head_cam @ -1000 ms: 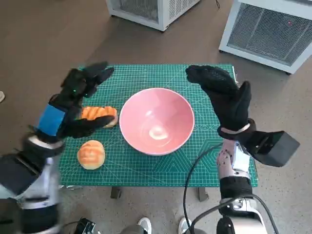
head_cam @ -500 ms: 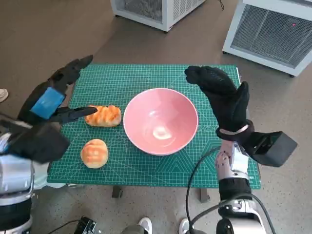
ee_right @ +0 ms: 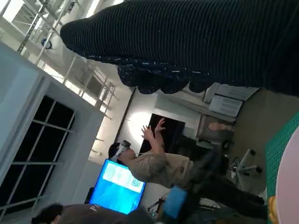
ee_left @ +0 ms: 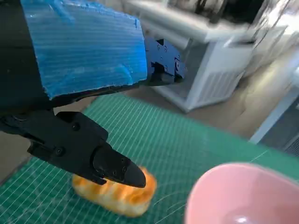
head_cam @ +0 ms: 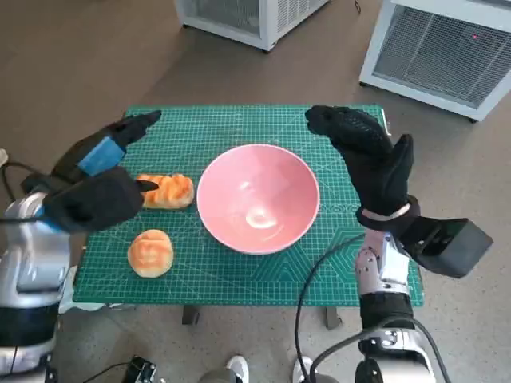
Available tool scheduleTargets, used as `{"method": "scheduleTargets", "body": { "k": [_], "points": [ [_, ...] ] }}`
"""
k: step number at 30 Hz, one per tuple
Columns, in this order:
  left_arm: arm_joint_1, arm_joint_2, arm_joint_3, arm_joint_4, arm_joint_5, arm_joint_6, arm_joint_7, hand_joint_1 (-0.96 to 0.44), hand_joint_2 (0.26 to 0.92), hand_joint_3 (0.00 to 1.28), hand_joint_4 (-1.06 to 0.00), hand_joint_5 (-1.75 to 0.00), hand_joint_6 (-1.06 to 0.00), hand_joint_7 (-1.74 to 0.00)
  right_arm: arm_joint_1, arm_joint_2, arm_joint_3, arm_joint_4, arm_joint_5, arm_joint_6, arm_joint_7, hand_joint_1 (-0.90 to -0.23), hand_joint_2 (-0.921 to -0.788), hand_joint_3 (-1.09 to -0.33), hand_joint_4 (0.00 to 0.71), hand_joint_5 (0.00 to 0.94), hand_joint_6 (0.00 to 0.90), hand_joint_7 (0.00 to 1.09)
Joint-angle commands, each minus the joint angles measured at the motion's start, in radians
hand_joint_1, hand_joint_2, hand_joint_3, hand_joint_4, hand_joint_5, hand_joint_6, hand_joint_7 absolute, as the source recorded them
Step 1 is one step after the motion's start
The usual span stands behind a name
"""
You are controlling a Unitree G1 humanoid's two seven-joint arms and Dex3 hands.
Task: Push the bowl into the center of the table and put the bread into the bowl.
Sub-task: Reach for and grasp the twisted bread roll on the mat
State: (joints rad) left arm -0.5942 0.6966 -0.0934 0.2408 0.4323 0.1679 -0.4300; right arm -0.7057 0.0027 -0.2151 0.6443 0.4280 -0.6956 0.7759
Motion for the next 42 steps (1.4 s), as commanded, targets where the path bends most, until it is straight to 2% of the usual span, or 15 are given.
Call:
{"method": "scheduleTargets", "body": {
  "k": [1,9,21,27,30,35,38,40,41,42],
  "points": [
    [-0.052,-0.004,-0.045,0.125,0.02,-0.055,0.012,-0.18,0.786,0.0,-0.14,0.0,-0.29,-0.04,0.024,-0.01,0.011,-0.005,-0.004,0.0,0.0,-0.701,-0.921,-0.721,0.211,0.007,-0.001,0.69],
    [-0.115,-0.042,-0.108,0.283,0.04,-0.081,0.022,-0.2,0.787,0.0,-0.16,-0.01,-0.3,-0.03,0.021,-0.019,0.014,-0.004,-0.009,-0.011,-0.002,-0.692,-0.921,-0.722,0.212,0.006,-0.001,0.69],
    [-0.202,-0.105,-0.187,0.47,0.074,-0.074,0.031,-0.09,0.786,0.0,-0.19,-0.01,-0.36,-0.03,0.022,-0.032,0.023,-0.008,-0.005,0.002,-0.006,-0.703,-0.921,-0.725,0.211,0.005,-0.001,0.69],
    [-0.231,-0.133,-0.215,0.565,0.092,-0.104,0.072,-0.03,0.787,0.0,-0.23,-0.02,-0.42,-0.05,0.022,-0.035,0.027,-0.008,-0.005,0.003,-0.007,-0.705,-0.921,-0.725,0.211,0.004,-0.001,0.69],
    [-0.242,-0.149,-0.232,0.612,0.107,-0.129,0.121,-0.03,0.794,0.0,-0.25,-0.02,-0.45,-0.06,0.022,-0.036,0.027,-0.004,-0.002,0.004,-0.005,-0.705,-0.921,-0.724,0.211,0.005,-0.001,0.69],
    [-0.257,-0.169,-0.266,0.685,0.144,-0.18,0.213,-0.01,0.822,0.02,-0.35,-0.04,-0.54,-0.07,0.024,-0.037,0.028,-0.005,0.0,0.007,-0.003,-0.704,-0.921,-0.721,0.213,0.005,-0.001,0.69],
    [-0.26,-0.171,-0.294,0.717,0.179,-0.223,0.285,0.01,0.849,0.02,-0.48,-0.05,-0.63,-0.09,0.027,-0.036,0.03,-0.011,-0.001,0.01,-0.004,-0.704,-0.921,-0.721,0.213,0.005,-0.001,0.69],
    [-0.262,-0.17,-0.306,0.735,0.196,-0.249,0.322,0.02,0.872,0.02,-0.61,-0.06,-0.72,-0.12,0.028,-0.036,0.03,-0.014,0.001,0.011,-0.004,-0.703,-0.921,-0.72,0.213,0.005,-0.001,0.69],
    [-0.264,-0.169,-0.31,0.742,0.201,-0.259,0.336,-0.06,0.882,0.04,-0.66,-0.07,-0.71,-0.35,0.029,-0.036,0.03,-0.015,0.002,0.012,-0.003,-0.703,-0.921,-0.72,0.213,0.005,-0.001,0.69],
    [-0.264,-0.167,-0.313,0.749,0.205,-0.273,0.351,-0.16,0.896,0.08,-0.73,-0.1,-0.66,-0.7,0.03,-0.036,0.03,-0.016,0.003,0.012,-0.001,-0.703,-0.921,-0.72,0.213,0.005,-0.001,0.69]
  ]
}}
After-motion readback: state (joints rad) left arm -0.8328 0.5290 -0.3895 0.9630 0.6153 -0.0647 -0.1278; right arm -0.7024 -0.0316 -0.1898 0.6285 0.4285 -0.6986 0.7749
